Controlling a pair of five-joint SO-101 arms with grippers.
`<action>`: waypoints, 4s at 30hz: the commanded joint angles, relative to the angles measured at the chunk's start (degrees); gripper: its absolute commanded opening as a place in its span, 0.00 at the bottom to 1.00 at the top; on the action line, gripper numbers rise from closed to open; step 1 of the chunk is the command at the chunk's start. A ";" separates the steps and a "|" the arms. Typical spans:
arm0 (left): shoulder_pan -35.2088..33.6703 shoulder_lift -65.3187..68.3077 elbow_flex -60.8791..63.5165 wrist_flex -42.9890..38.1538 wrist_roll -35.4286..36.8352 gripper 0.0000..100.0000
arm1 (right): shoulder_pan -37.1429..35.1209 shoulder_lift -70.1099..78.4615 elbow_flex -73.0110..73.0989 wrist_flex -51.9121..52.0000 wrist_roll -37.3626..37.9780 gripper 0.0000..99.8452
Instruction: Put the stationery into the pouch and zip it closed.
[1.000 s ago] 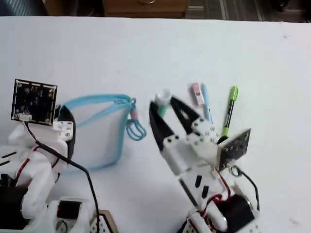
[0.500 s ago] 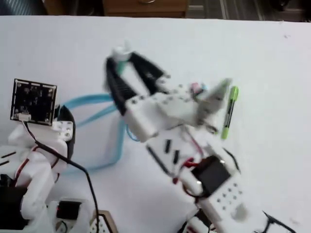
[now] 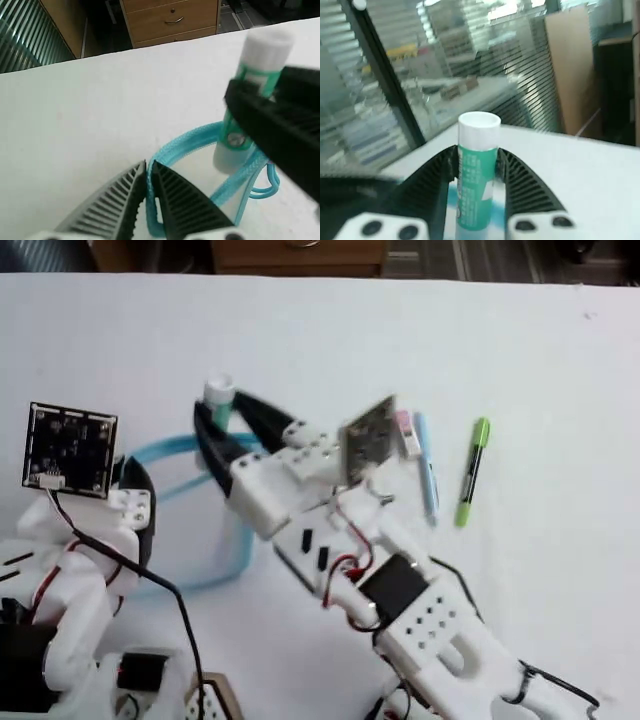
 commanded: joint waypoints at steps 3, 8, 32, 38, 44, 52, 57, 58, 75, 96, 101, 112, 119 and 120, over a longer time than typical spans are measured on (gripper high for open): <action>-0.13 0.22 2.46 1.58 -0.44 0.02 | -1.19 0.04 4.31 -1.19 -0.26 0.02; -0.13 0.22 2.46 1.49 -0.44 0.02 | -1.45 -0.48 6.42 -1.01 2.73 0.02; -0.13 0.22 2.46 1.67 -0.44 0.02 | 18.24 5.32 -27.87 29.23 10.99 0.26; -0.13 0.22 2.46 1.67 -0.44 0.02 | 32.22 20.18 -41.41 50.77 18.29 0.26; 0.04 0.22 2.46 1.58 -0.44 0.02 | 36.62 36.09 -53.63 67.65 19.60 0.25; -0.13 0.22 2.46 1.76 -0.44 0.02 | 36.79 56.75 -56.00 71.08 30.42 0.25; -0.13 0.22 2.46 1.49 -0.44 0.02 | 38.55 67.65 -63.30 70.20 32.35 0.25; -0.13 0.22 2.46 1.49 -0.44 0.02 | 39.08 69.76 -65.85 70.20 32.35 0.25; -0.13 0.22 2.46 1.49 -0.44 0.02 | 41.10 103.87 -108.22 78.90 31.21 0.26; -0.13 0.22 2.46 1.67 -0.44 0.02 | 42.07 116.62 -133.10 94.02 31.21 0.01; -0.13 0.22 2.46 1.76 -0.44 0.02 | 42.33 109.67 -133.54 94.11 31.30 0.02; -0.13 0.22 2.46 1.76 -0.44 0.02 | 37.05 65.45 -82.73 94.11 31.21 0.02; -0.13 0.22 2.46 1.67 -0.44 0.03 | 32.66 37.49 -47.21 93.85 31.21 0.02; -0.13 0.22 2.46 1.67 -0.44 0.03 | 32.22 34.15 -43.08 93.85 31.21 0.02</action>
